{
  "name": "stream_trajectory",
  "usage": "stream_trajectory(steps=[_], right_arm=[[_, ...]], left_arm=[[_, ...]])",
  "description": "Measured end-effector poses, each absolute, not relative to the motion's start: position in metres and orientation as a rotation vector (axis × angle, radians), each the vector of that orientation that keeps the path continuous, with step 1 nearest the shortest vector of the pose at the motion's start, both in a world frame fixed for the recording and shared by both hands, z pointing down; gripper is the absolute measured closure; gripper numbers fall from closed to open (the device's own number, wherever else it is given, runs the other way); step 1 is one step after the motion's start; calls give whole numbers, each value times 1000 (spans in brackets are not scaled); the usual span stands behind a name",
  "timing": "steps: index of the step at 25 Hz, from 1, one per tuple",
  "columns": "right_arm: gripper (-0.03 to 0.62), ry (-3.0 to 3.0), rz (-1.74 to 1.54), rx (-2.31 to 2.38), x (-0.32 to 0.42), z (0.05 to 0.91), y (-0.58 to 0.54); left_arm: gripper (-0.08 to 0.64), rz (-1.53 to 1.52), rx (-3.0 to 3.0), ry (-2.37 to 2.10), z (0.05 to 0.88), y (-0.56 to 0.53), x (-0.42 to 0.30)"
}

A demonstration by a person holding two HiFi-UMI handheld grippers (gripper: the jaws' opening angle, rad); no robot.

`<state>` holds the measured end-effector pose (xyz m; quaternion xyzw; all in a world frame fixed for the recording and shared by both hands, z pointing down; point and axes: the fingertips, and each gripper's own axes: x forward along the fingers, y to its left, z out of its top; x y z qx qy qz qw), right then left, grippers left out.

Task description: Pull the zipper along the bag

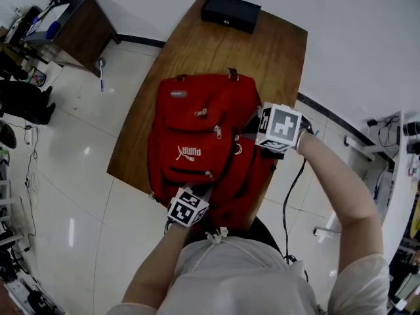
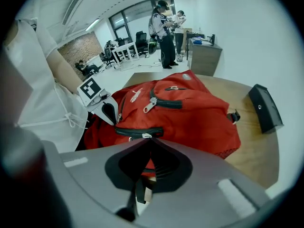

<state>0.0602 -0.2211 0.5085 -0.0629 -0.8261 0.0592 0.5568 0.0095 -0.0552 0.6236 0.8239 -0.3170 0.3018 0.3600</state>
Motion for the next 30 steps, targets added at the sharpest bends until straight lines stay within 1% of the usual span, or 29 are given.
stream_trajectory(steps=[7, 15, 19, 21, 24, 26, 30], right_arm=[[580, -1947, 126, -61, 61, 507, -245], [572, -2029, 147, 98, 53, 512, -241], [562, -2100, 30, 295, 56, 499, -240], [561, -2163, 56, 432, 61, 485, -236], [584, -2292, 188, 636, 69, 450, -221], [584, -2373, 214, 731, 72, 425, -207], [584, -2472, 196, 892, 72, 390, -164]], left_arm=[[554, 776, 2123, -814, 624, -55, 10], [554, 776, 2135, -825, 626, -54, 10], [553, 774, 2145, -822, 627, -56, 10], [554, 776, 2149, -820, 625, -55, 9], [554, 733, 2210, -873, 603, -60, 9], [554, 660, 2278, -941, 575, -71, 9], [554, 462, 2451, -1077, 490, -88, 8]])
